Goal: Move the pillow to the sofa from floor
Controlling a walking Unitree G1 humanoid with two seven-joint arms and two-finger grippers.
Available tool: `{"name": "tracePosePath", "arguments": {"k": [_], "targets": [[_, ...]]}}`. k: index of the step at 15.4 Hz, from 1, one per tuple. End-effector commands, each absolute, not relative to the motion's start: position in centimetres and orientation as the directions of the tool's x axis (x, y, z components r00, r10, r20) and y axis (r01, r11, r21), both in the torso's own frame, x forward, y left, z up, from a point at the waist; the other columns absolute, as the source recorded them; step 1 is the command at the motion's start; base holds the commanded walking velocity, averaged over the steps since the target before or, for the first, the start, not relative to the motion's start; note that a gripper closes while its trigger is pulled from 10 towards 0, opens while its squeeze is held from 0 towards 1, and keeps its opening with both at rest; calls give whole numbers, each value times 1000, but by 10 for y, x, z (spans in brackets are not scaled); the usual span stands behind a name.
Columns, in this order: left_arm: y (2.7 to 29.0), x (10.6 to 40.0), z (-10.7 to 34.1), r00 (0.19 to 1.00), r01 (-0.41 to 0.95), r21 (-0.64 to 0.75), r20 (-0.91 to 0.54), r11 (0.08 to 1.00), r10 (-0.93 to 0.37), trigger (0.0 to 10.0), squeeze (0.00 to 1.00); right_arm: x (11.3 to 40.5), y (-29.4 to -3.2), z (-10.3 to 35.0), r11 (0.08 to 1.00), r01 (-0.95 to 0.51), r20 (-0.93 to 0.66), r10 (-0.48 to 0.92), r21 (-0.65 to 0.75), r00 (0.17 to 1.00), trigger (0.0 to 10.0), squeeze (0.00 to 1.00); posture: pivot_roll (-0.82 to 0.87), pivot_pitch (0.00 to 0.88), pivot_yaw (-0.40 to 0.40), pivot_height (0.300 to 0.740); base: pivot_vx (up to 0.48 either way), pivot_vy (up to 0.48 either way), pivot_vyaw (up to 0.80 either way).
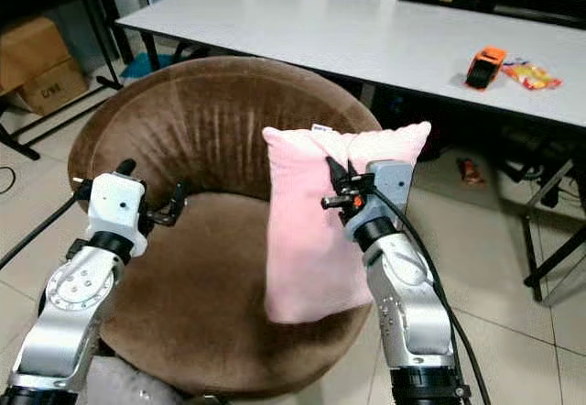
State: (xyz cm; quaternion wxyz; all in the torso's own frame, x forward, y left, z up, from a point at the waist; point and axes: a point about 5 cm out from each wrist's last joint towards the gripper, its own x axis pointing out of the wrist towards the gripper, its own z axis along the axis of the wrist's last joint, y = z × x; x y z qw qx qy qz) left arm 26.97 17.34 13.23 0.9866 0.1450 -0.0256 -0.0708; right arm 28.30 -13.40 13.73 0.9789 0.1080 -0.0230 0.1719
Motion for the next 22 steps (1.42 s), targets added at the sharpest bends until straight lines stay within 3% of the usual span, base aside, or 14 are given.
{"name": "tracePosePath", "arguments": {"k": [1,2,3,7,10,11,18,20,21,22], "targets": [[173,274,134,980,185,272,21,944,-198,10000,0,286,-126,150,895,-400,134,380,197,915,10000,0,15,0,6,740,0,0,0],[170,275,135,967,242,239,15,940,-253,10000,0,287,-125,151,891,-409,138,388,194,911,10000,0,17,0,4,740,0,0,0],[168,280,137,943,326,189,2,926,-332,10000,1000,289,-123,153,883,-433,146,411,183,900,10000,0,23,0,0,740,0,0,0],[181,326,165,911,409,100,13,907,-412,10000,1000,290,-107,164,815,-571,173,551,98,817,10000,0,32,0,-11,740,0,0,0],[165,341,182,828,559,-36,70,828,-556,10000,1000,291,-102,167,805,-589,182,569,76,802,10000,0,22,0,2,740,0,0,0],[152,340,189,771,635,-67,108,769,-627,10000,1000,292,-102,168,807,-586,185,567,72,803,10000,0,22,0,2,740,0,0,0],[138,328,206,616,787,-156,255,597,-745,10000,1000,293,-102,167,819,-571,182,552,66,813,10000,0,14,0,16,740,0,0,0],[133,324,198,588,809,-155,217,567,-779,10000,1000,294,-100,167,813,-579,183,561,63,808,10000,0,17,0,8,740,0,0,0],[133,323,194,591,807,-150,202,571,-781,10000,871,294,-100,167,812,-580,183,562,62,807,10000,0,17,0,8,740,0,0,0],[133,322,191,595,803,-151,190,576,-781,10000,494,294,-100,168,812,-580,184,562,62,807,10000,0,15,0,12,740,0,0,0]]}}
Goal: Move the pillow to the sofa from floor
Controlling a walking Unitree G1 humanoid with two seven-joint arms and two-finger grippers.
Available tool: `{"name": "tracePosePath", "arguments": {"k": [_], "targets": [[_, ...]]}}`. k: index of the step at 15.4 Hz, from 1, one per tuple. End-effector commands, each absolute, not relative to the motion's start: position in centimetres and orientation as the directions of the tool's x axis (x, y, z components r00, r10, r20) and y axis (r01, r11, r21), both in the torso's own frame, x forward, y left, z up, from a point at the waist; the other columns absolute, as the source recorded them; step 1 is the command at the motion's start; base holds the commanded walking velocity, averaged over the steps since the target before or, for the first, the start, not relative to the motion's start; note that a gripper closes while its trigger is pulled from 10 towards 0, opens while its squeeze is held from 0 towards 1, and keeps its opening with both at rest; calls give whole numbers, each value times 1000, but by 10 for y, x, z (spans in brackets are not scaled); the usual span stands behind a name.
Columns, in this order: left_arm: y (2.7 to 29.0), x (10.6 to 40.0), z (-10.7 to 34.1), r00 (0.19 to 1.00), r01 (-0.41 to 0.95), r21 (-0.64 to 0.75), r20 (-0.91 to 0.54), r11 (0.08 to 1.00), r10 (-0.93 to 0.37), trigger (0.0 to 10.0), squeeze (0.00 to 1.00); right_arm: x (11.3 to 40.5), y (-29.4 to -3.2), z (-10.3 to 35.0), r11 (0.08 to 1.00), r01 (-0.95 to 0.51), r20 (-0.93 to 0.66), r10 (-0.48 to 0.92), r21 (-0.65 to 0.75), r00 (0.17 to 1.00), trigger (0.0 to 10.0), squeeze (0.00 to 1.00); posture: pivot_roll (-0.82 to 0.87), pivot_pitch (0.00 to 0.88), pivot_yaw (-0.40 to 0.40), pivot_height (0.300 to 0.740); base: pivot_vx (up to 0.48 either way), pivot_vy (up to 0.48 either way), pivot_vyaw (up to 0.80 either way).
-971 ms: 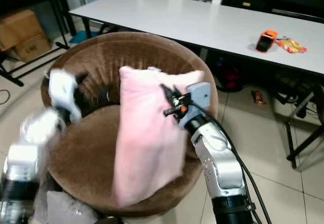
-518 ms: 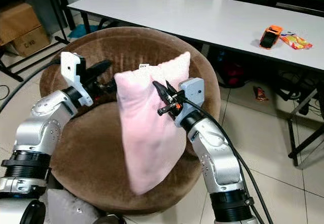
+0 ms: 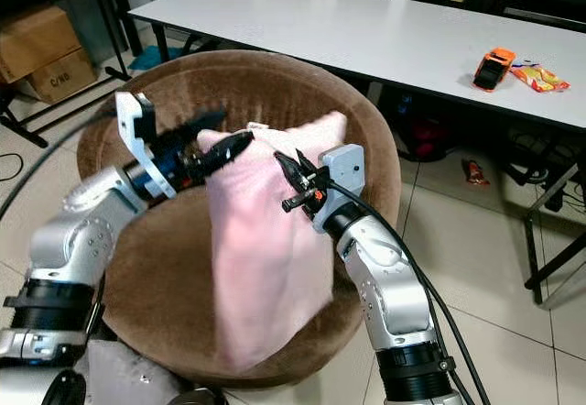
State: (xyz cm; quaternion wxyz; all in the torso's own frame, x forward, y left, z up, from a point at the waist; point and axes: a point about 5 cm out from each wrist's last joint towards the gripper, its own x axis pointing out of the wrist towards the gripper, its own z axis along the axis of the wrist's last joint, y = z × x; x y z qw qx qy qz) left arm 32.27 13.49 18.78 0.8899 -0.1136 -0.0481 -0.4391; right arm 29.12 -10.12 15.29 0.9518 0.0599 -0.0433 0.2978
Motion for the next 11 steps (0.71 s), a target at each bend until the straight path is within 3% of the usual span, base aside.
{"name": "tracePosePath", "arguments": {"k": [1,2,3,5,6,7,8,9,11], "targets": [[133,321,184,614,789,-133,139,600,-777,10000,192,294,-100,168,815,-577,185,558,62,809,10000,0,15,0,12,740,0,0,0],[134,322,179,633,774,-120,103,622,-767,10000,39,294,-100,168,816,-575,186,556,63,810,10000,0,15,0,12,740,0,0,0],[138,326,161,699,714,-38,-26,699,-715,10000,0,294,-101,168,817,-572,191,552,70,812,10000,0,15,0,12,740,0,0,0],[141,329,154,727,687,3,-40,727,-686,10000,0,293,-100,169,811,-580,203,556,80,806,10000,0,15,0,13,740,0,0,0],[141,331,156,732,682,-9,-14,732,-682,8471,0,292,-98,170,803,-590,212,564,85,798,10000,0,16,0,13,740,0,0,0],[140,334,157,734,679,-5,-5,734,-679,7961,0,292,-98,171,800,-594,214,567,87,795,10000,0,15,0,13,740,0,0,0],[140,337,158,735,678,10,-5,735,-678,8196,0,292,-98,171,802,-592,212,566,85,797,10000,0,13,0,16,740,0,0,0],[138,337,160,726,687,18,-1,726,-688,10000,0,292,-99,170,807,-585,208,560,81,802,10000,0,13,0,16,740,0,0,0],[132,330,167,676,736,27,42,677,-736,10000,0,299,-103,166,852,-519,181,501,70,846,10000,0,8,0,24,740,0,0,0]]}}
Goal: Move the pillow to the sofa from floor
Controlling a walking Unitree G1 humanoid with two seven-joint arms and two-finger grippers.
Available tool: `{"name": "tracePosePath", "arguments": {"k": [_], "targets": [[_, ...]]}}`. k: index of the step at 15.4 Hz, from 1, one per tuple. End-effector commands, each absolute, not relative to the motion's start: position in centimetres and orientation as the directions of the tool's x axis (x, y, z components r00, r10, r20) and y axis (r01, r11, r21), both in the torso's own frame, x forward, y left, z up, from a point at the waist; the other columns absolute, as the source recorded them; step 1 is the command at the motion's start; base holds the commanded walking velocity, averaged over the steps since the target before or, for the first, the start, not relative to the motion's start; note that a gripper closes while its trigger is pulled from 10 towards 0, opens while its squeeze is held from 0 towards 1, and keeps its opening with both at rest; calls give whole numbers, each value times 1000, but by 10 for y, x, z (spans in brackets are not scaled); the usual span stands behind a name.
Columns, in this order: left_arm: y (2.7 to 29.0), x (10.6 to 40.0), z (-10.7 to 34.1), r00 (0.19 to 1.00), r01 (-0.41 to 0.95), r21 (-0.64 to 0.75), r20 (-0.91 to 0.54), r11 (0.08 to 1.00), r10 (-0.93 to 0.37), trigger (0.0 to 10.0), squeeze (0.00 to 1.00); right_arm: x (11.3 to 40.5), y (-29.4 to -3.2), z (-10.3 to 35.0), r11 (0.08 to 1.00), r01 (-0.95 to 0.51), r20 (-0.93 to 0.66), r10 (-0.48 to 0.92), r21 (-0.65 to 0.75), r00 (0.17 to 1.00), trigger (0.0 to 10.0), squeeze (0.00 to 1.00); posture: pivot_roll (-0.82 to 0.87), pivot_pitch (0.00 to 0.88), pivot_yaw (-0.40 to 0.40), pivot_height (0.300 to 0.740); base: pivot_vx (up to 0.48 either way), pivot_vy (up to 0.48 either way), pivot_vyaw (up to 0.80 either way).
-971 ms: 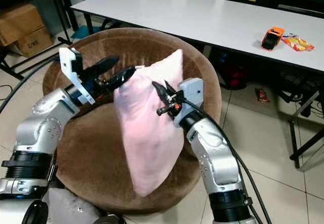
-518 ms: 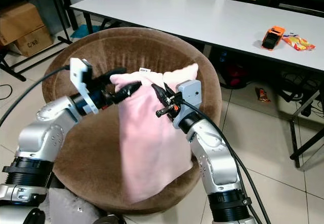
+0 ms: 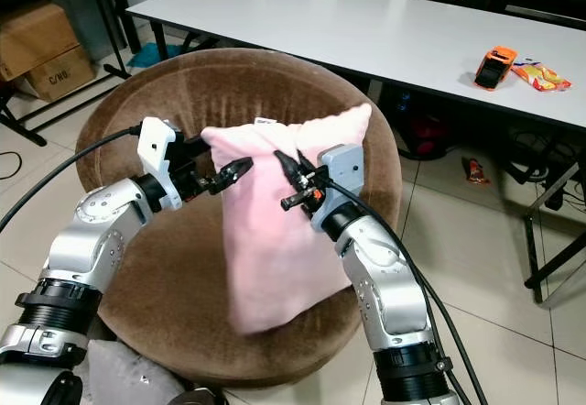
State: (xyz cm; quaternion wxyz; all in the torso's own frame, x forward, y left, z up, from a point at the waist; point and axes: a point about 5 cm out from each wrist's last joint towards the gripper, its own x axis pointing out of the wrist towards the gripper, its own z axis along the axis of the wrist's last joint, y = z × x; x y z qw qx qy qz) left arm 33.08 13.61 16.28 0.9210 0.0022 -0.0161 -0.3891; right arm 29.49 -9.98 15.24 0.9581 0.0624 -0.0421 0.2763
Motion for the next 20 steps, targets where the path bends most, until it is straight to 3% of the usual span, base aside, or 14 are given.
{"name": "tracePosePath", "arguments": {"k": [1,3,5,9,11,15,20], "targets": [[130,326,168,656,753,34,51,657,-753,10000,0,301,-105,165,866,-495,173,478,73,861,10000,0,7,0,25,740,0,0,0],[133,300,165,571,815,129,-13,564,-821,10000,0,316,-110,161,901,-409,166,386,142,908,10000,0,19,0,22,740,0,0,0],[147,286,162,582,808,168,-71,565,-810,10000,0,323,-109,158,908,-375,147,352,185,924,10000,0,30,0,16,740,0,0,0],[197,270,172,783,617,246,-89,748,-616,10000,0,334,-85,145,891,-422,51,420,168,906,10000,0,82,0,-17,740,0,0,0],[209,263,175,837,542,290,-97,789,-539,10000,0,342,-73,140,892,-409,10,415,193,910,10000,0,107,0,-29,740,0,0,0],[211,228,163,861,508,353,-190,786,-472,10000,0,361,-53,124,959,-149,-124,182,240,975,10000,0,178,1,-59,740,0,0,0],[214,201,157,857,514,361,-265,778,-442,10000,0,361,-32,113,954,93,-267,-14,284,964,10000,0,226,69,-70,740,0,0,0]]}}
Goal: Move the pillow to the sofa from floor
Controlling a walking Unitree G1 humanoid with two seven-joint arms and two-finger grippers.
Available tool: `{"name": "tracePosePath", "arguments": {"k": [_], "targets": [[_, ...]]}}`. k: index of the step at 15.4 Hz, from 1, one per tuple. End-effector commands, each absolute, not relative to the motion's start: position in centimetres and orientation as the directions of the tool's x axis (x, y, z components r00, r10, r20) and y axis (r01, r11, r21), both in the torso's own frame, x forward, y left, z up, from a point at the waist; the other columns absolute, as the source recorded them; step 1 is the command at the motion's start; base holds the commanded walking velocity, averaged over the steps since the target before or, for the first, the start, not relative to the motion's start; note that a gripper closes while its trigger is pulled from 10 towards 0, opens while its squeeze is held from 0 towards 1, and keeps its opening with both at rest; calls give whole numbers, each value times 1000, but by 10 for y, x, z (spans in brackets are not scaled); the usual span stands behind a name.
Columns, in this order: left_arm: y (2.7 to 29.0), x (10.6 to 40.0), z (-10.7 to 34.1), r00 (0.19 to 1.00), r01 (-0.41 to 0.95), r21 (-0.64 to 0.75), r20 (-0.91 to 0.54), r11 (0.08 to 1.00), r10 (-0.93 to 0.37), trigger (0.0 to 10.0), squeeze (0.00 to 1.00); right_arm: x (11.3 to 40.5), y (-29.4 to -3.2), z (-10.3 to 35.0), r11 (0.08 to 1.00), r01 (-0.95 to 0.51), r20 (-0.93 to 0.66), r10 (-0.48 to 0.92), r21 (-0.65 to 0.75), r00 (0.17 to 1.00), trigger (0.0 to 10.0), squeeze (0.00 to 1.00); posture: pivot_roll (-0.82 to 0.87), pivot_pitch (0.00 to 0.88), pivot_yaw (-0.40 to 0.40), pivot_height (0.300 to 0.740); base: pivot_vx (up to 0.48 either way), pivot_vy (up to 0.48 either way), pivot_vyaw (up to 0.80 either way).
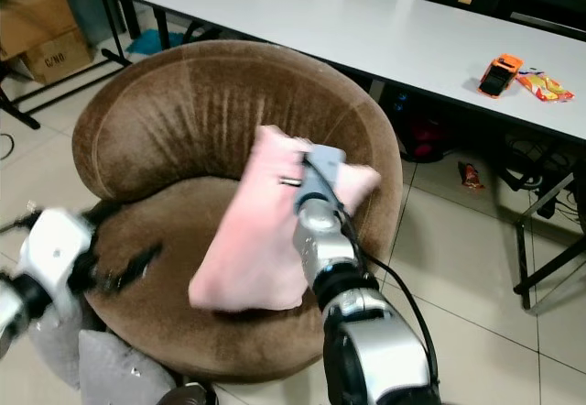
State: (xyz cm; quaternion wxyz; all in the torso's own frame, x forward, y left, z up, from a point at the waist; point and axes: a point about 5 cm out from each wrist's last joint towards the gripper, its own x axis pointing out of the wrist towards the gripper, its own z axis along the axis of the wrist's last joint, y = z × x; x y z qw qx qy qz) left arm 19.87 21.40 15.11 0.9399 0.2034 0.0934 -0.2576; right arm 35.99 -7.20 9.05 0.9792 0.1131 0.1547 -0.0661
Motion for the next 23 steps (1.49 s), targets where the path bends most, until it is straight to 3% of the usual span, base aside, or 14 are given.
{"name": "tracePosePath", "arguments": {"k": [1,4,12,13,14,20,22,23], "targets": [[214,196,157,856,513,363,-277,778,-436,10000,0,361,-30,112,948,141,-280,-58,287,958,10000,0,237,84,-75,740,0,0,0],[214,190,159,856,512,364,-292,778,-426,10000,0,360,-34,113,917,263,-301,-171,299,938,10000,0,251,102,-80,740,0,0,0],[208,179,154,838,533,339,-335,775,-430,10000,0,340,7,100,970,111,-312,-39,217,949,10000,0,244,121,-104,740,0,0,0],[207,179,153,839,531,336,-335,778,-428,10000,0,338,14,99,958,83,-324,10,273,946,10000,655,241,120,-111,740,0,0,0],[206,178,152,840,530,334,-335,779,-428,10000,0,337,20,101,942,44,-319,68,332,945,10000,1000,240,118,-117,740,0,0,0],[204,184,149,839,531,327,-330,782,-432,10000,0,329,46,106,875,-241,-236,362,421,902,10000,1000,226,94,-126,740,0,0,0],[201,188,147,841,531,325,-319,783,-437,10000,0,333,39,110,851,-289,-174,396,438,902,10000,1000,217,70,-125,740,0,0,0],[198,193,147,855,509,293,-283,809,-436,10000,0,342,22,115,850,-283,-115,368,444,923,10000,1000,204,44,-123,740,0,0,0]]}}
